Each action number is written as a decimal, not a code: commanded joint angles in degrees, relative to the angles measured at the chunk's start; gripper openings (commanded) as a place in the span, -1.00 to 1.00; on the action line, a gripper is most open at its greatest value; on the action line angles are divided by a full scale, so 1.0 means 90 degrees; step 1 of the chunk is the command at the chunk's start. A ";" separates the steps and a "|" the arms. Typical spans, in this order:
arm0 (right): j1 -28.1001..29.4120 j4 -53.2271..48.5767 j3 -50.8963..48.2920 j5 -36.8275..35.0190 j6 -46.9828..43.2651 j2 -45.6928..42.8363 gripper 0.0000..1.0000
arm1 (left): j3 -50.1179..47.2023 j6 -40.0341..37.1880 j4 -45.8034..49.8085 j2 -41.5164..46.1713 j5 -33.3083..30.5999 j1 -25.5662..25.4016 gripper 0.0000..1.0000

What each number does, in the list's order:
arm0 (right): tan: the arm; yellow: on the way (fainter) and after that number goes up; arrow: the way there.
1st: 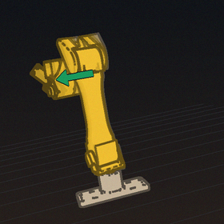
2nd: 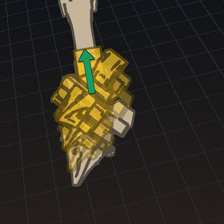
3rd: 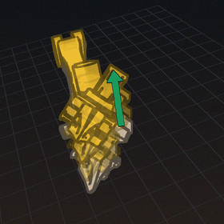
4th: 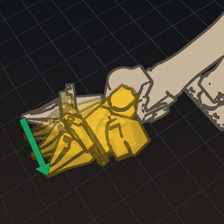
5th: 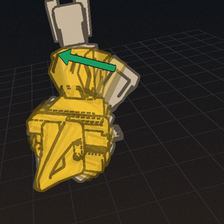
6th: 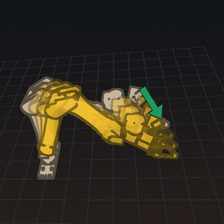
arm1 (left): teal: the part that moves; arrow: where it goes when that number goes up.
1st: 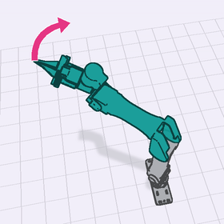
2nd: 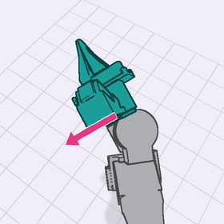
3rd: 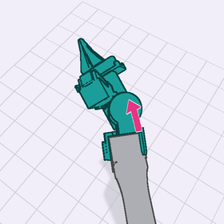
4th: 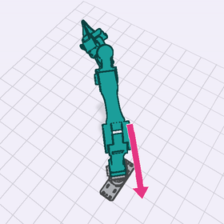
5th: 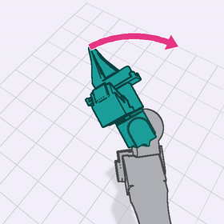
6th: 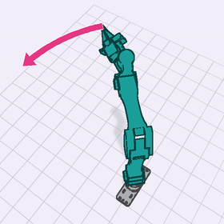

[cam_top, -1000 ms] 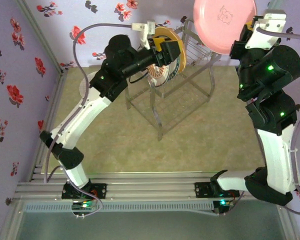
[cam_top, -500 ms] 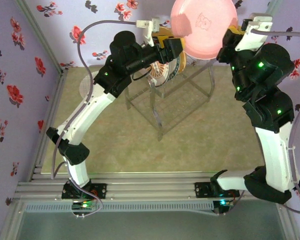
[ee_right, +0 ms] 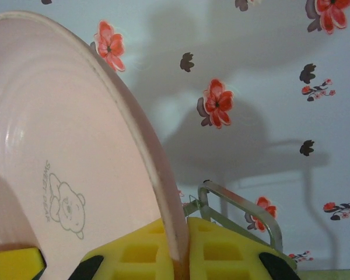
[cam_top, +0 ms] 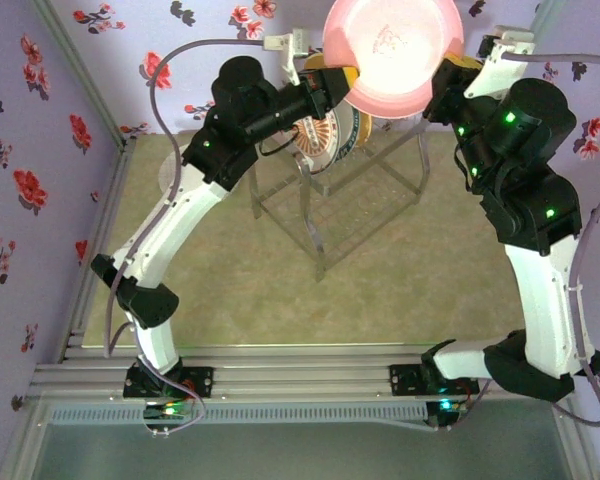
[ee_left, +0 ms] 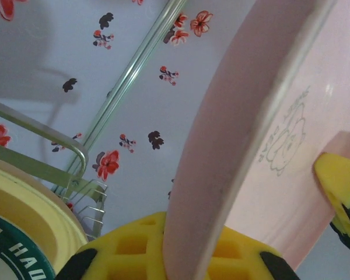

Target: Unload the plates from the dish rack

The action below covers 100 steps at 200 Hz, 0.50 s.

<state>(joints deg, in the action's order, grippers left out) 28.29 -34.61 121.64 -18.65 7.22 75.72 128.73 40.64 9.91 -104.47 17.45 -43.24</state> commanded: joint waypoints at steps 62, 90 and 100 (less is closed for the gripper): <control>-0.0202 -0.0001 0.0229 0.0849 0.0279 0.0229 -0.18 | 0.0208 0.0816 -0.0162 0.0213 0.0210 0.0542 -1.00; -0.0204 -0.0002 0.0286 0.0953 0.0168 0.0321 0.29 | 0.0057 0.1178 -0.0218 0.0516 0.0326 0.0895 -1.00; -0.0204 0.0007 0.0318 0.1045 0.0085 0.0363 0.35 | -0.0043 0.1264 -0.0222 0.0662 0.0351 0.1031 -1.00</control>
<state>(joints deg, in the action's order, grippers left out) 26.50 -35.31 122.43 -11.68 9.02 78.50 128.62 48.18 10.83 -104.07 19.22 -36.51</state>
